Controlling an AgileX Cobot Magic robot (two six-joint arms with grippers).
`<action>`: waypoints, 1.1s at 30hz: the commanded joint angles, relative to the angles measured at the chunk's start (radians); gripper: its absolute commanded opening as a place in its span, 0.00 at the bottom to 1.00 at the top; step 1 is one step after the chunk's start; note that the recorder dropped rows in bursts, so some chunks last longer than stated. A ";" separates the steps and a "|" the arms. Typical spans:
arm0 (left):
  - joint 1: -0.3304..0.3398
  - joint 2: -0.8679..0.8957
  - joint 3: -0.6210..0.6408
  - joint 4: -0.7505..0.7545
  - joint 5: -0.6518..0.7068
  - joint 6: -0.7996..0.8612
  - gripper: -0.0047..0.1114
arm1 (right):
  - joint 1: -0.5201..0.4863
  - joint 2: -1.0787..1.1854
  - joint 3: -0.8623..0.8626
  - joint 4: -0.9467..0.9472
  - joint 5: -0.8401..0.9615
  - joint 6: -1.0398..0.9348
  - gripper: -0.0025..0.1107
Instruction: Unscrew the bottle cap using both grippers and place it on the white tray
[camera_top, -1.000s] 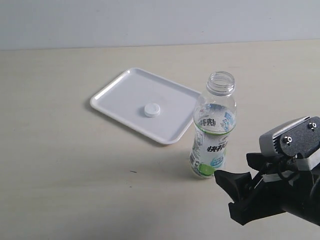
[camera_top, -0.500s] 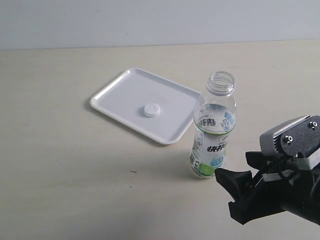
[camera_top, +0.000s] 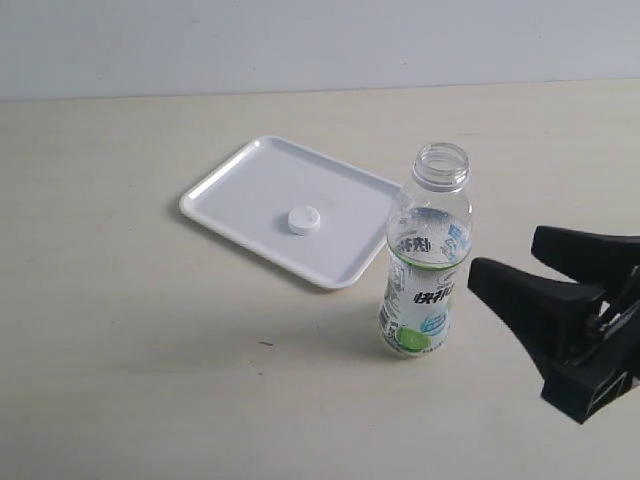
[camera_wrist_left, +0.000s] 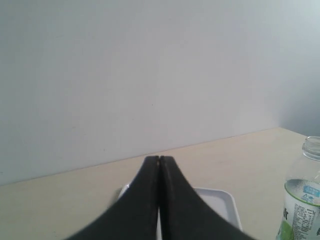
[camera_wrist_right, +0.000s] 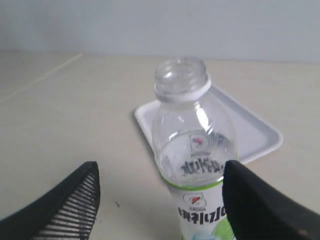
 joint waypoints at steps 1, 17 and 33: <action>0.004 -0.005 0.006 0.002 0.001 0.002 0.04 | -0.101 -0.108 0.004 -0.003 0.001 -0.009 0.60; 0.327 -0.204 0.006 0.010 0.139 0.013 0.04 | -0.449 -0.642 0.004 -0.003 0.001 -0.009 0.60; 0.369 -0.223 0.146 0.566 0.412 -0.508 0.04 | -0.746 -0.710 0.008 -0.171 0.532 -0.009 0.60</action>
